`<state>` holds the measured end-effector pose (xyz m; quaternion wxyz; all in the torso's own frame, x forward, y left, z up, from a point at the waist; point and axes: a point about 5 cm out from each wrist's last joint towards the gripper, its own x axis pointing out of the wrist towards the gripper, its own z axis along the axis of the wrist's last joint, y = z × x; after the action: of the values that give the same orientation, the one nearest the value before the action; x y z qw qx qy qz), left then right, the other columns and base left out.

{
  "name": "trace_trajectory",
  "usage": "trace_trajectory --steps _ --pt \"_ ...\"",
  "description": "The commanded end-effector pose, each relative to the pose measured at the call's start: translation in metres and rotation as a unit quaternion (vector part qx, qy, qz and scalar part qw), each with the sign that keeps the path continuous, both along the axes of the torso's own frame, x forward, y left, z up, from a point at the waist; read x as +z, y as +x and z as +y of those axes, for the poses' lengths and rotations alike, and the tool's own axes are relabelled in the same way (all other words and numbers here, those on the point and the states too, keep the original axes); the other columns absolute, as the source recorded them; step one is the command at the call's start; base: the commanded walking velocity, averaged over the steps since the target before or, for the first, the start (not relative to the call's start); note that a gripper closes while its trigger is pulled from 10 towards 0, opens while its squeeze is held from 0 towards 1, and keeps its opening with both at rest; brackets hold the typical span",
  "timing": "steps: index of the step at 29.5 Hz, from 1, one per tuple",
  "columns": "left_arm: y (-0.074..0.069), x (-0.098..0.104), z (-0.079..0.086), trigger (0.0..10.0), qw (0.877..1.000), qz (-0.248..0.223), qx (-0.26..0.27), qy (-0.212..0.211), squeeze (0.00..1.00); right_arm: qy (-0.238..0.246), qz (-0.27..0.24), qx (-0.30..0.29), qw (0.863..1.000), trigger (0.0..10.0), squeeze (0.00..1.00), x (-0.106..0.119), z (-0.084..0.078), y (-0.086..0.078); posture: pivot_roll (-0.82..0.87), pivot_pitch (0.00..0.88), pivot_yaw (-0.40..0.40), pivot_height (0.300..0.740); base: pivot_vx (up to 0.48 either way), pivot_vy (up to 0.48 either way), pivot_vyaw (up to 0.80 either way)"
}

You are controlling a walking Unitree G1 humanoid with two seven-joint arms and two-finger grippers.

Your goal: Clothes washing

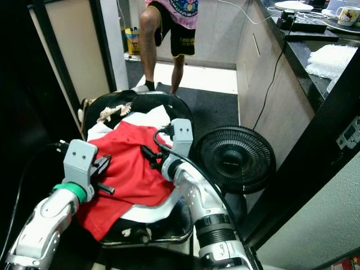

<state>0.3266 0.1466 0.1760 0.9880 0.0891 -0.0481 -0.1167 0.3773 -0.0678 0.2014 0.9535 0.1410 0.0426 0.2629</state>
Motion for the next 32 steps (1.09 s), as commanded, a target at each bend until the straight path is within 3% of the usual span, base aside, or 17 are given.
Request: trace_trajectory --steps 1,3,4,8,11,13,15,18,19,20,21,25,32 --pt "0.001 -0.007 0.002 10.0 1.000 0.017 0.005 0.011 0.00 0.012 -0.003 -0.015 1.000 10.0 0.00 0.001 0.001 0.005 -0.05 0.136 0.078 0.740 0.000 0.000 0.00" --pt "0.001 -0.006 0.002 10.0 1.000 0.017 0.005 0.012 0.00 0.017 0.001 -0.017 1.000 10.0 0.00 0.000 0.001 0.008 -0.04 0.137 0.079 0.740 0.000 0.000 0.00" --pt "0.001 -0.006 0.002 10.0 1.000 0.016 0.005 0.012 0.00 0.019 0.003 -0.016 1.000 10.0 1.00 0.000 0.001 0.010 -0.04 0.138 0.078 0.740 0.000 0.000 0.00" --pt "0.001 -0.006 0.002 10.0 1.000 0.016 0.005 0.014 0.00 0.033 0.008 0.003 0.999 10.0 1.00 0.000 0.006 0.012 -0.04 0.140 0.078 0.740 0.000 0.000 0.00" --pt "0.001 -0.005 0.003 10.0 1.000 0.013 0.007 0.016 0.00 0.051 -0.008 0.082 0.995 10.0 1.00 0.006 0.027 0.003 -0.03 0.145 0.074 0.740 0.000 0.000 0.00" --pt "0.001 -0.004 0.003 10.0 1.000 0.013 0.007 0.016 0.00 0.053 -0.012 0.096 0.994 10.0 1.00 0.006 0.030 0.001 -0.03 0.145 0.074 0.740 0.000 0.000 0.00" --pt "0.000 -0.005 0.004 10.0 1.000 0.012 0.008 0.017 0.00 0.047 -0.009 0.129 0.991 10.0 1.00 0.001 0.040 -0.005 -0.03 0.146 0.070 0.740 0.000 0.000 0.00" --pt "-0.001 -0.005 0.004 10.0 1.000 0.014 0.008 0.018 0.00 0.008 0.031 0.114 0.993 10.0 1.00 -0.015 0.045 -0.009 -0.03 0.146 0.070 0.740 0.000 0.000 0.00" --pt "-0.001 -0.005 0.004 10.0 1.000 0.015 0.008 0.018 0.00 -0.012 0.060 0.087 0.994 10.0 0.86 -0.023 0.043 -0.008 -0.03 0.143 0.067 0.740 0.000 0.000 0.00" --pt "-0.001 -0.006 0.005 10.0 1.000 0.015 0.008 0.018 0.00 -0.025 0.079 0.068 0.994 10.0 0.86 -0.029 0.042 -0.008 -0.03 0.143 0.067 0.740 0.000 0.000 0.00" --pt "-0.001 -0.006 0.005 10.0 1.000 0.016 0.008 0.019 0.00 -0.023 0.099 0.049 0.994 10.0 0.00 -0.032 0.040 -0.008 -0.03 0.141 0.067 0.740 0.000 0.000 0.00" --pt "0.000 -0.006 0.006 10.0 1.000 0.018 0.007 0.020 0.00 0.023 0.172 -0.012 0.985 10.0 0.00 -0.036 0.032 -0.005 -0.04 0.136 0.070 0.740 0.000 0.000 0.00" --pt "0.000 -0.005 0.005 10.0 1.000 0.017 0.004 0.019 0.00 0.081 0.216 -0.042 0.972 10.0 0.00 -0.033 0.027 -0.002 -0.04 0.132 0.072 0.740 0.000 0.000 0.00"
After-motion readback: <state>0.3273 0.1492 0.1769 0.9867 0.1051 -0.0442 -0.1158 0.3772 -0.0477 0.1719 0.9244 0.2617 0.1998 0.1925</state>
